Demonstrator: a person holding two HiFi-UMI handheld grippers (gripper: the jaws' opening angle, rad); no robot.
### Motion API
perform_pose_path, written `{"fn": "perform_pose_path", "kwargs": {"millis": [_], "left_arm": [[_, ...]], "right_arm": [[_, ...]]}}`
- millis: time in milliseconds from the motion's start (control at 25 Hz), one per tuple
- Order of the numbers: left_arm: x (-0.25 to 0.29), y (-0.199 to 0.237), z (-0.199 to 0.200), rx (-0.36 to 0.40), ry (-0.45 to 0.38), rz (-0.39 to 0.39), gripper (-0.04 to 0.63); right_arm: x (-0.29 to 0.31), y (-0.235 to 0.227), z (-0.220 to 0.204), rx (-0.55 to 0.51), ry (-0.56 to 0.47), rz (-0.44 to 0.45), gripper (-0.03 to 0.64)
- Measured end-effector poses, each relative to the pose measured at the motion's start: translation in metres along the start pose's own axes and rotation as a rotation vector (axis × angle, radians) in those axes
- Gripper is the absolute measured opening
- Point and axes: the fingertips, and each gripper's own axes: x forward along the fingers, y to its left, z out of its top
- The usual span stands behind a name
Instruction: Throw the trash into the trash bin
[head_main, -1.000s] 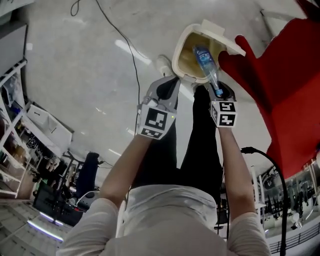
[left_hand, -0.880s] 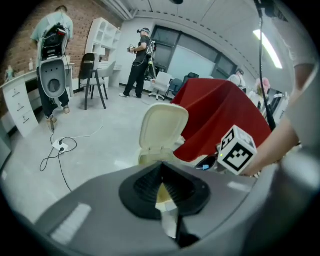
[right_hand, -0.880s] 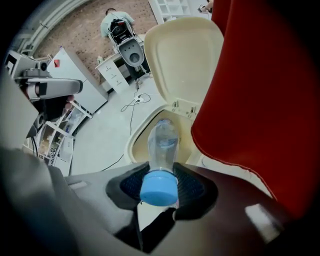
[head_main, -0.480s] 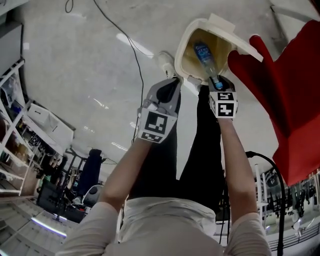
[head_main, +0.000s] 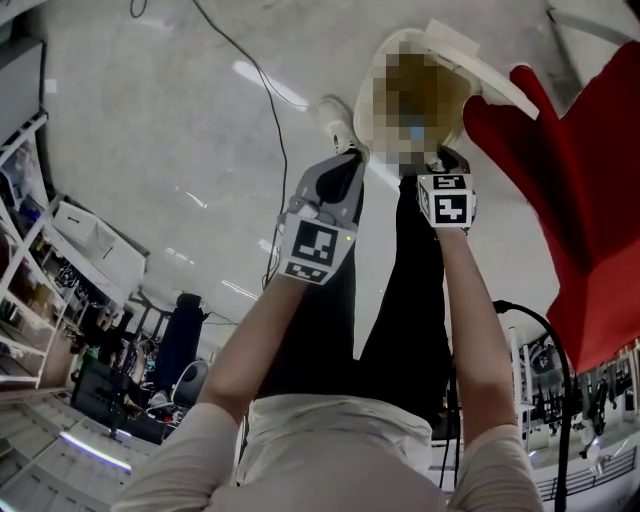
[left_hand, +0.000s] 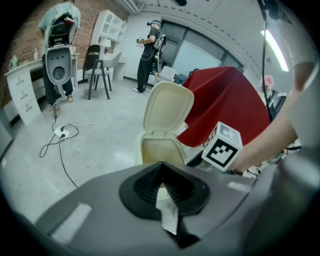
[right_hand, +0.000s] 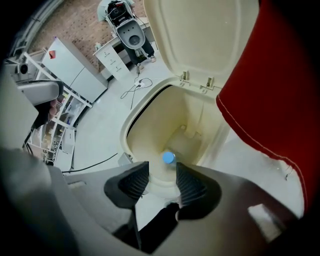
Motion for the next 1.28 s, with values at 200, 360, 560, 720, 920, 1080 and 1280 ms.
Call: {"fn": "perform_pose_path", "kwargs": {"millis": [200, 360, 560, 720, 920, 1080, 1280], "left_arm": [[-0.002, -0.007, -0.004, -0.006, 0.004, 0.003, 0.005], [-0.008, -0.011, -0.002, -0.005, 0.005, 0.008, 0.005], [-0.03, -0.022, 0.023, 0.003, -0.012, 0.02, 0.005], [-0.049, -0.031, 0.049, 0.012, -0.024, 0.024, 0.005], [-0.072, -0.051, 0.07, -0.004, -0.017, 0.004, 0.005], [-0.091, -0.07, 0.083, -0.013, -0.018, -0.018, 0.005], [-0.121, -0.089, 0.103, -0.004, -0.015, -0.03, 0.004]], "right_arm": [[-0.006, 0.002, -0.002, -0.003, -0.006, 0.012, 0.173], [-0.019, 0.006, -0.005, -0.014, -0.013, 0.018, 0.173], [-0.062, 0.009, -0.005, -0.029, -0.033, 0.018, 0.173], [-0.109, 0.01, 0.009, -0.03, -0.081, 0.013, 0.17], [-0.174, 0.022, 0.039, -0.012, -0.202, 0.031, 0.069], [-0.216, 0.033, 0.052, -0.026, -0.273, 0.03, 0.026], [-0.261, 0.04, 0.053, 0.003, -0.327, 0.031, 0.023]]}}
